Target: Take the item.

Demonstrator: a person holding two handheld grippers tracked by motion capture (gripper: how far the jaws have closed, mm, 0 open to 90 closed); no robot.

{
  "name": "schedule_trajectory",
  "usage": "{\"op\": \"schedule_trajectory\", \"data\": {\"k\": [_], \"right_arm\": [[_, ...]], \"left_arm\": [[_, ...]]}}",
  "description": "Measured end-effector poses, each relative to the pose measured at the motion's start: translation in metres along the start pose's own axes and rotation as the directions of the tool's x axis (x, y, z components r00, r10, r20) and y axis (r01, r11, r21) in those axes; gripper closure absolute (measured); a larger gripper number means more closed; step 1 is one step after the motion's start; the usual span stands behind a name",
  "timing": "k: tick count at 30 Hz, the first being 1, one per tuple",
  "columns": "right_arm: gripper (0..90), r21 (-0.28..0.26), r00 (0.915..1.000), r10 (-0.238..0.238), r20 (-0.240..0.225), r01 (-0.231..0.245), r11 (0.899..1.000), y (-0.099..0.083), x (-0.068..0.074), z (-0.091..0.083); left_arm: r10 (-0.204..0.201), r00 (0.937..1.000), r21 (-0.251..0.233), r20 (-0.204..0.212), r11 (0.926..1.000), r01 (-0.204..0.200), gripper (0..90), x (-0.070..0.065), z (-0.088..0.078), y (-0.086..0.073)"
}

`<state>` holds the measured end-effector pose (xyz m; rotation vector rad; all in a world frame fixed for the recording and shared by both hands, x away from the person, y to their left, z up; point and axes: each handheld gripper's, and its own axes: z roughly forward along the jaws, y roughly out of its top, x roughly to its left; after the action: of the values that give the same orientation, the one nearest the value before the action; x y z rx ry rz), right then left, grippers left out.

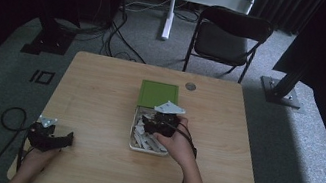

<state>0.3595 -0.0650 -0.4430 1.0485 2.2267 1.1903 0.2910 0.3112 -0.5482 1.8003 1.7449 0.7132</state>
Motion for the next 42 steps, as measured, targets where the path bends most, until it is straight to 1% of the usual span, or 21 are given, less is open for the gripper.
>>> {"op": "schedule_trajectory", "data": {"k": [2,4,5,8,12,14,16,19,22,26,28,29,30,31,33,34,35,36,37,40,42], "right_arm": [[37.3,0.013,1.0,-0.008,0.005,0.008,1.0,0.001,0.0,0.004],[40.0,0.025,0.9999,-0.01,0.005,0.01,1.0,0.001,0.0,0.008],[41.3,0.033,0.9998,-0.013,0.018,0.013,0.999,0.002,-0.001,0.01],[42.2,0.03,1.0,0.006,-0.002,-0.006,1.0,0.003,-0.001,0.012],[42.2,0.046,0.9998,-0.016,-0.012,0.016,0.999,0.003,0.001,0.013],[42.3,0.052,0.9996,-0.012,-0.025,0.013,0.999,0.001,0.002,0.013],[43.2,0.066,0.9998,-0.02,-0.006,0.021,0.998,-0.001,0.001,0.015],[44.8,0.077,0.9999,-0.012,0.004,0.012,0.997,-0.003,-0.003,0.018],[47.1,0.086,1.0,-0.005,0.006,0.004,0.996,-0.003,-0.005,0.02],[48.8,0.104,0.9999,-0.009,0.005,0.008,0.995,-0.001,-0.005,0.021],[50.5,0.123,0.9999,-0.007,0.007,0.007,0.992,-0.001,-0.006,0.023],[52.7,0.132,0.9999,-0.01,0.004,0.01,0.991,-0.002,-0.006,0.023],[52.7,0.132,0.9999,-0.01,0.004,0.01,0.991,-0.002,-0.006,0.023],[55.6,0.144,0.9998,-0.017,0.001,0.017,0.989,-0.002,-0.006,0.023],[57.7,0.148,0.9998,-0.021,-0.001,0.02,0.989,-0.001,-0.006,0.023],[62.4,0.158,0.9992,-0.039,-0.007,0.04,0.987,-0.001,-0.006,0.024],[64.1,0.163,0.9989,-0.046,-0.01,0.047,0.985,-0.001,-0.006,0.024],[71.0,0.163,0.9982,-0.058,-0.015,0.06,0.985,-0.001,-0.006,0.024],[73.9,0.164,0.9979,-0.061,-0.024,0.064,0.984,-0.001,-0.006,0.024],[78.2,0.163,0.9974,-0.066,-0.029,0.07,0.984,-0.002,-0.005,0.023],[80.1,0.157,0.9977,-0.058,-0.035,0.063,0.986,-0.002,-0.006,0.022]], "left_arm": [[0.0,1.0,0.0,0.0,1.0,0.0,1.4,0.0,0.0,0.0],[0.0,1.0,0.0,0.0,1.0,0.0,1.4,0.0,0.0,0.0],[-0.001,1.0,0.0,0.0,1.0,0.001,1.4,0.0,0.0,0.0],[0.002,1.0,0.0,0.0,1.0,-0.002,1.4,0.0,0.0,0.0],[-0.001,1.0,0.0,0.0,1.0,0.001,1.4,0.0,0.0,0.0],[-0.001,1.0,0.0,0.0,1.0,0.001,1.4,0.0,0.0,0.0],[-0.004,1.0,-0.002,0.0,1.0,0.004,1.4,0.0,0.0,0.0],[-0.004,1.0,-0.002,0.0,1.0,0.004,1.4,0.0,0.0,0.0],[-0.001,1.0,0.0,0.0,1.0,0.001,1.4,0.0,0.0,0.0],[-0.002,1.0,0.0,0.0,1.0,0.002,1.4,0.0,0.0,0.0],[-0.002,1.0,-0.001,0.0,1.0,0.002,1.4,0.0,0.0,0.0],[-0.002,1.0,-0.001,0.0,1.0,0.002,1.4,0.0,0.0,0.0],[-0.002,1.0,-0.001,0.0,1.0,0.002,1.4,0.0,0.0,0.0],[-0.003,1.0,-0.002,0.0,1.0,0.003,1.4,0.0,0.0,0.0],[-0.003,1.0,-0.001,0.0,1.0,0.003,1.4,0.0,0.0,0.0],[-0.002,1.0,-0.001,0.0,1.0,0.002,1.4,0.0,0.0,0.0],[-0.002,1.0,-0.001,0.0,1.0,0.002,1.4,0.0,0.0,0.0],[-0.003,1.0,-0.001,0.0,1.0,0.003,1.4,0.0,0.0,0.0],[-0.003,1.0,-0.001,0.0,1.0,0.003,1.4,0.0,0.0,0.0],[-0.003,1.0,-0.001,0.0,1.0,0.003,1.4,0.0,0.0,0.0],[-0.003,1.0,-0.002,0.0,1.0,0.003,1.4,0.0,0.0,0.0]]}}
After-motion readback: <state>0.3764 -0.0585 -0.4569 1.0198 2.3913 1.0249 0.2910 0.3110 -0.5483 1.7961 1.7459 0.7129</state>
